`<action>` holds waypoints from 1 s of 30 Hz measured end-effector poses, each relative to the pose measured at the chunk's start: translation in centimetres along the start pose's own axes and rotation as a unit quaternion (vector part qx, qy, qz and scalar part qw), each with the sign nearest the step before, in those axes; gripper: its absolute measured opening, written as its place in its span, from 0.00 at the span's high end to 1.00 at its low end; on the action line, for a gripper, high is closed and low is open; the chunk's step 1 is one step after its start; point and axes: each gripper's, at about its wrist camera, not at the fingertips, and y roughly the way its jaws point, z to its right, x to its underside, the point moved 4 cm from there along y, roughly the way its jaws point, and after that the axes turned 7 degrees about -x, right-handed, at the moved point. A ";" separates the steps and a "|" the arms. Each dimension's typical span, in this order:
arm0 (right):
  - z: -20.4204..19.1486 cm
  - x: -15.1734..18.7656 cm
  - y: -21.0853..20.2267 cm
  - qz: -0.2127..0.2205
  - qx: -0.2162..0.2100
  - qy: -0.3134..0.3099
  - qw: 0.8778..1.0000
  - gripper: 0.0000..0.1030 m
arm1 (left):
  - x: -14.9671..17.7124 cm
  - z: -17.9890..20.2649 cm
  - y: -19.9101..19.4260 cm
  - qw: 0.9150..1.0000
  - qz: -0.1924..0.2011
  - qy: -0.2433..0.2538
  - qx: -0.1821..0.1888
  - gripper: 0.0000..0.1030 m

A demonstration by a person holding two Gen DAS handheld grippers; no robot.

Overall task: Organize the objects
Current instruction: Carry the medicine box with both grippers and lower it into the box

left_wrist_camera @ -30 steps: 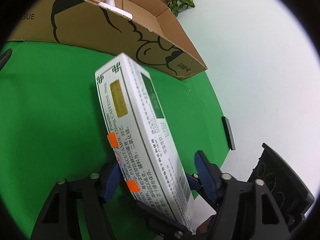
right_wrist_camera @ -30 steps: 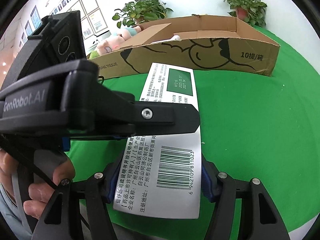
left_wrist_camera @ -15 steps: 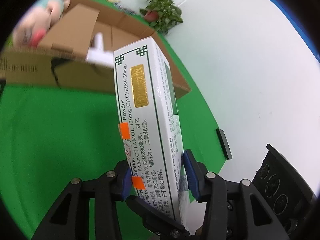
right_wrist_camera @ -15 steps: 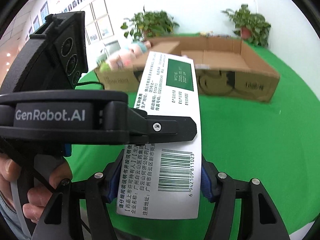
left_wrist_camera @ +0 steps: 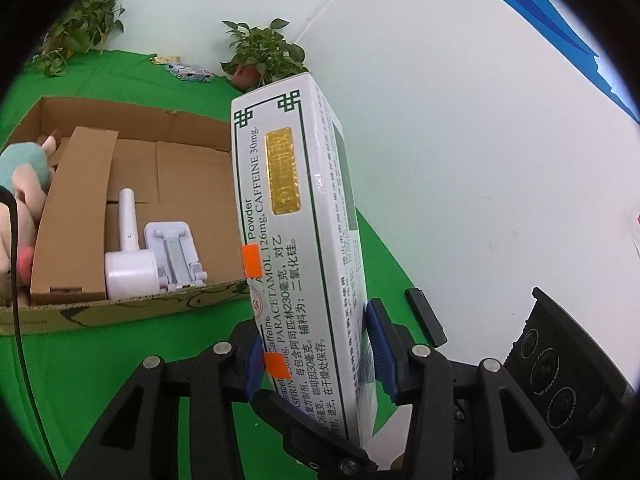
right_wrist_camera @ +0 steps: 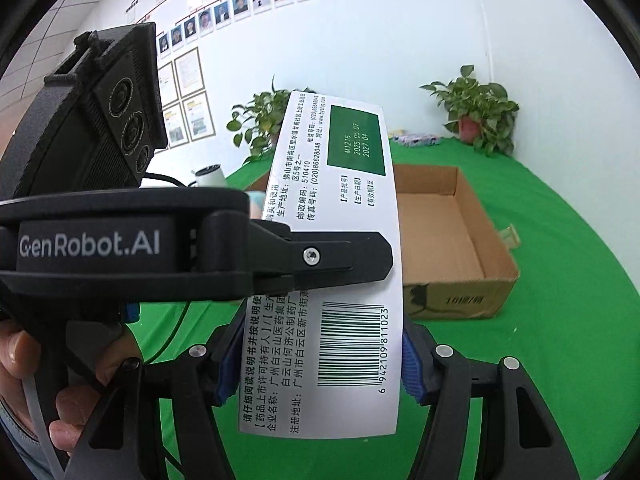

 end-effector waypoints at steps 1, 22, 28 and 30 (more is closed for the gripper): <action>0.2 -0.5 -0.2 0.003 0.003 0.000 1.000 0.41 | -0.4 0.1 0.2 1.000 0.000 0.002 0.002 0.58; 4.4 -7.9 3.5 -0.026 0.019 -0.001 0.999 0.41 | -8.3 -1.5 4.8 1.000 -0.018 -0.016 0.014 0.57; 6.8 -10.2 7.0 -0.058 0.001 0.019 0.998 0.41 | -10.6 -2.9 8.4 0.998 -0.050 -0.025 -0.004 0.57; 7.8 -10.4 8.0 -0.072 -0.005 0.030 0.997 0.41 | -11.0 -3.4 10.0 0.997 -0.065 -0.026 -0.012 0.57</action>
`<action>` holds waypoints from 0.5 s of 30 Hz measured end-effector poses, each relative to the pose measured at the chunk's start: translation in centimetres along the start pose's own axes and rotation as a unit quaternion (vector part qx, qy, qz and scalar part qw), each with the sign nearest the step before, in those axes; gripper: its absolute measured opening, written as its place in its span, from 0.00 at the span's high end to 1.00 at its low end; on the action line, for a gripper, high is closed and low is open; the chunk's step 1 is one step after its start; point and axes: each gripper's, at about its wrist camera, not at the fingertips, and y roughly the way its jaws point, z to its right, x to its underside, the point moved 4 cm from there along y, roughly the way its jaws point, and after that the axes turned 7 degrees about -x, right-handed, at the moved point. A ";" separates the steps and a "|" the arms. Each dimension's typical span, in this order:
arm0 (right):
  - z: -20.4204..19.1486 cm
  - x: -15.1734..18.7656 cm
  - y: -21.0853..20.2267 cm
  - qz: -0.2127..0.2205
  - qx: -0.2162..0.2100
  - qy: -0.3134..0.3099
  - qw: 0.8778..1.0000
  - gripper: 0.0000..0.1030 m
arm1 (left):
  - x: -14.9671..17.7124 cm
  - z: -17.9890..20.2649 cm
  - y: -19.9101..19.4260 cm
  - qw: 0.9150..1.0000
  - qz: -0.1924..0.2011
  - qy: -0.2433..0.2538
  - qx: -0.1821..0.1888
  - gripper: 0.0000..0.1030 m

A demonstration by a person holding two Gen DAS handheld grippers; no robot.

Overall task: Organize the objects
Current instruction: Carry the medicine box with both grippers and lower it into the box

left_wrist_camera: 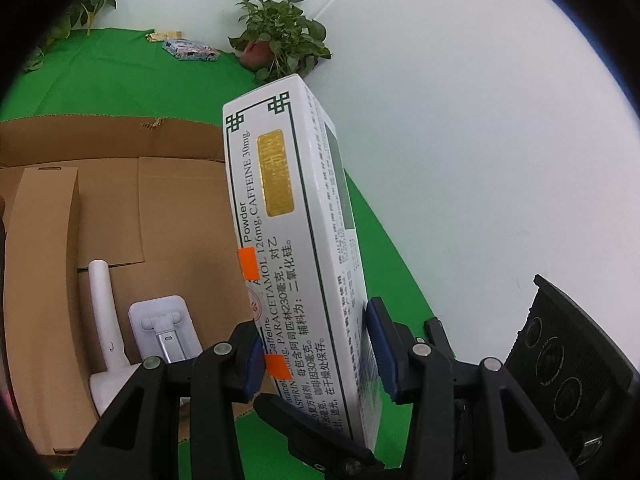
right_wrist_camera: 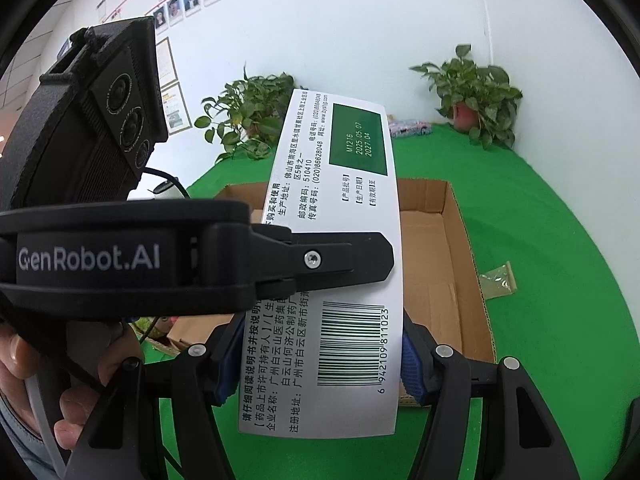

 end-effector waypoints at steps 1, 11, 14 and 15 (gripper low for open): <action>0.7 -0.1 0.8 -0.008 -0.006 0.008 1.000 0.41 | -0.2 -0.3 0.8 1.000 -0.006 -0.003 -0.004 0.57; 3.9 3.2 5.9 -0.085 -0.033 0.055 0.994 0.41 | -0.1 -4.3 8.7 0.995 -0.073 -0.058 -0.023 0.57; 4.8 3.9 7.5 -0.105 -0.041 0.070 0.991 0.41 | 0.2 -5.4 10.5 0.993 -0.090 -0.071 -0.029 0.57; 5.0 4.2 8.0 -0.113 -0.043 0.074 0.990 0.41 | 0.2 -5.8 11.1 0.992 -0.098 -0.077 -0.028 0.57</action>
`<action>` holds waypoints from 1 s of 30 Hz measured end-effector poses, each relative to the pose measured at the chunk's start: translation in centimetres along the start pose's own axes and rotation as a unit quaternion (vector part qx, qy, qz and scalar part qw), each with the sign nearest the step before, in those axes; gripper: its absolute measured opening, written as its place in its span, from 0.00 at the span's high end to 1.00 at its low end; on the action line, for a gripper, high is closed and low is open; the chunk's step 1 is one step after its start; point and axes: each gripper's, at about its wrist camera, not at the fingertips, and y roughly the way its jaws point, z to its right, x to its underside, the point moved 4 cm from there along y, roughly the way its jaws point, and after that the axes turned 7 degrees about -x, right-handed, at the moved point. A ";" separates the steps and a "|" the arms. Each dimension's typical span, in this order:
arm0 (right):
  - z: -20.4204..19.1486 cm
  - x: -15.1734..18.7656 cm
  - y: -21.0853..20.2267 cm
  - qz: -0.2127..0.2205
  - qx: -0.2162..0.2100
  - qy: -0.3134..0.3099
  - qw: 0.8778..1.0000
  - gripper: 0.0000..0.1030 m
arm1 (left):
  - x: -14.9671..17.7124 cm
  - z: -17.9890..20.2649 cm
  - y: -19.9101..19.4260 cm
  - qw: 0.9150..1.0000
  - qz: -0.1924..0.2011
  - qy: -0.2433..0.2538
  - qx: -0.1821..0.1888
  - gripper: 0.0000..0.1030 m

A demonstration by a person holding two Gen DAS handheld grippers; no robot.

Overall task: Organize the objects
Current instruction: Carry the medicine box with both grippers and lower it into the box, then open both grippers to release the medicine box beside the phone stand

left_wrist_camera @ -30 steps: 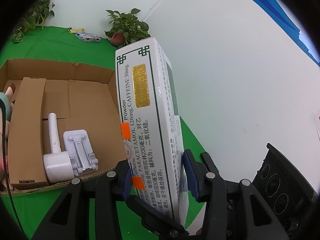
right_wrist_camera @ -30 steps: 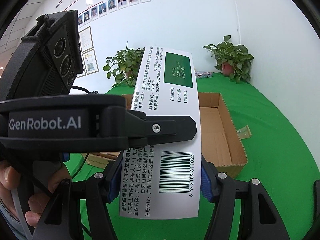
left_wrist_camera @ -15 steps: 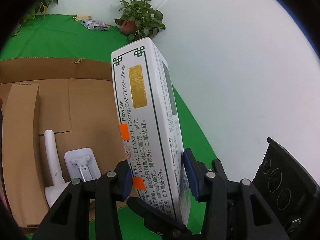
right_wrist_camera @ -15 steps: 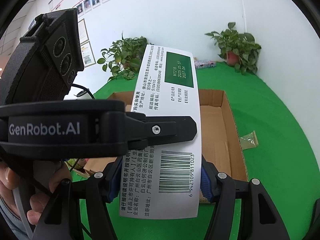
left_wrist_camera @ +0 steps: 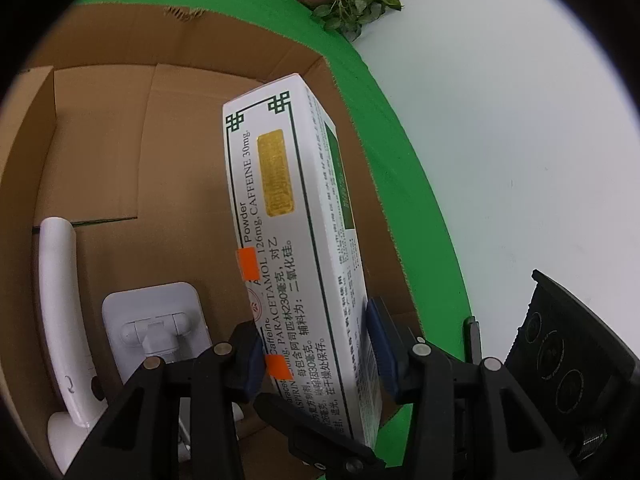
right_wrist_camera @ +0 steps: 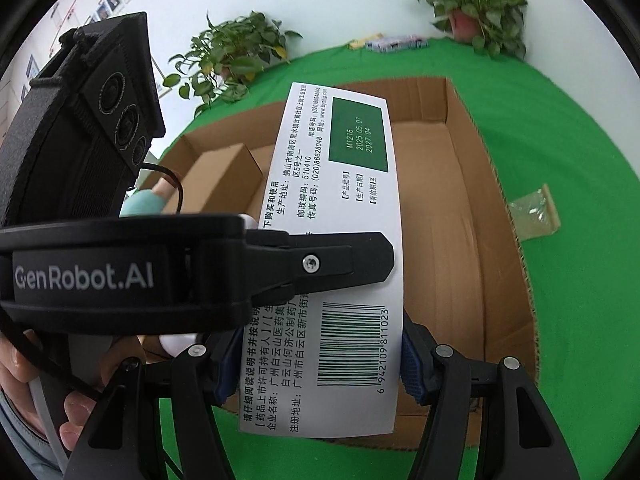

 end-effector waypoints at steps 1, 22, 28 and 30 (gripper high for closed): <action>0.2 0.1 0.4 -0.006 0.000 0.003 1.000 0.41 | -0.1 -0.3 0.4 1.000 -0.006 -0.004 -0.001 0.57; 5.1 -0.2 6.0 -0.042 0.003 0.048 0.998 0.27 | -0.5 -2.4 -0.5 0.999 -0.015 -0.002 -0.048 0.54; 4.5 -0.9 5.3 -0.031 0.037 0.030 0.998 0.24 | -0.1 -2.1 -4.1 0.998 0.021 0.019 -0.057 0.54; 4.2 -1.0 4.8 -0.026 0.048 0.023 0.998 0.24 | 0.1 -2.4 -4.8 0.998 0.028 0.017 -0.055 0.54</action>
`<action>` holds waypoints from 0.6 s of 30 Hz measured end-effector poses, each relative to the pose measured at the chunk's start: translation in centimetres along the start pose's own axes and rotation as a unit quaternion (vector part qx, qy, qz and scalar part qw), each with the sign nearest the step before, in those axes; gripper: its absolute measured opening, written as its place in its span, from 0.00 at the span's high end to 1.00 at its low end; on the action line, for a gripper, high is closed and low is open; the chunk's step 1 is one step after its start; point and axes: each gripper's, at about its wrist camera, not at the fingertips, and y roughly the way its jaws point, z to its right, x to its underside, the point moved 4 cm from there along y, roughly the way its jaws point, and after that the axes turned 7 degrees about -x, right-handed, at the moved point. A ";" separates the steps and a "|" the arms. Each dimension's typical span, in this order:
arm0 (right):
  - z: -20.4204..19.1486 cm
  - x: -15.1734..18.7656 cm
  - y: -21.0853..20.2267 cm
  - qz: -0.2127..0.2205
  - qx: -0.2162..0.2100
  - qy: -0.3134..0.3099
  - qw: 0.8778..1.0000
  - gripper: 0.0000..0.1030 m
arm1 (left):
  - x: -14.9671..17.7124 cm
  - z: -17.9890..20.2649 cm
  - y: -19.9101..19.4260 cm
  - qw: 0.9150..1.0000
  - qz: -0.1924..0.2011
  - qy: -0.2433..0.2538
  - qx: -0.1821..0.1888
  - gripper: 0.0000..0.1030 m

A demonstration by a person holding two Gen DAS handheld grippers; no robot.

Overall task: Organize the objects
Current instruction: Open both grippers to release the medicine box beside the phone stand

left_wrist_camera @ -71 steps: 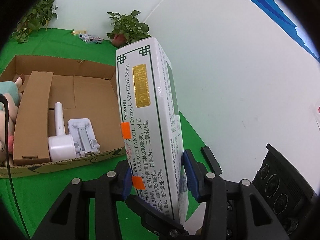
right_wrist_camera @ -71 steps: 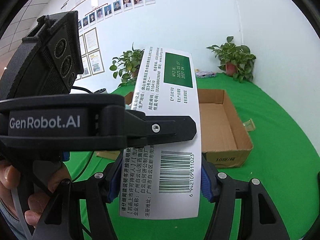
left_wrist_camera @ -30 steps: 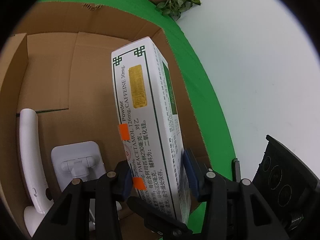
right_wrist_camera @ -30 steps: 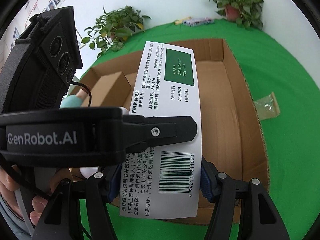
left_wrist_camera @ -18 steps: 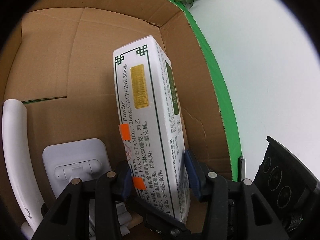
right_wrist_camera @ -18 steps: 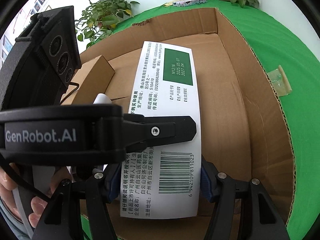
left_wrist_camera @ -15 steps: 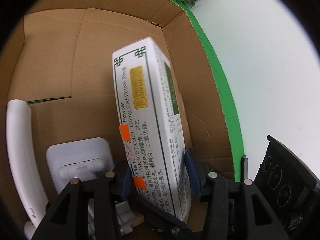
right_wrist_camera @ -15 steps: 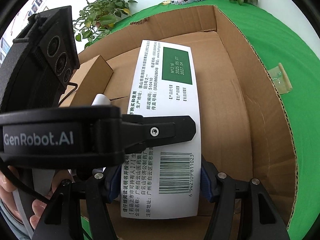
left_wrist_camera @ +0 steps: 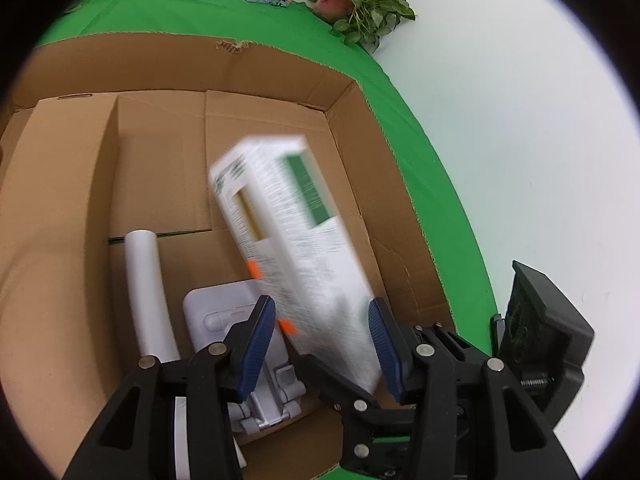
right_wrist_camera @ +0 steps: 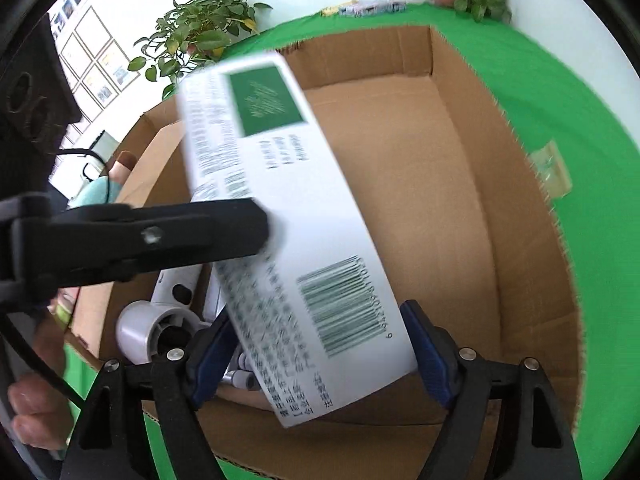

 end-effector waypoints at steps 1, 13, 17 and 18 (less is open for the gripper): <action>-0.2 0.1 -0.2 -0.002 0.001 0.001 1.000 0.24 | 0.1 -0.1 -0.3 1.000 0.003 -0.001 0.000 0.54; 0.3 1.3 0.5 -0.028 0.084 0.007 0.996 0.41 | 0.5 -1.7 -2.2 0.999 0.035 0.015 0.014 0.54; 0.0 2.4 0.0 -0.052 0.102 -0.020 0.993 0.40 | 0.1 -2.2 -2.3 0.999 0.050 0.021 0.001 0.54; -0.3 2.3 0.3 -0.053 0.103 -0.027 0.993 0.39 | 0.0 -2.1 -2.1 0.998 0.055 0.023 -0.002 0.54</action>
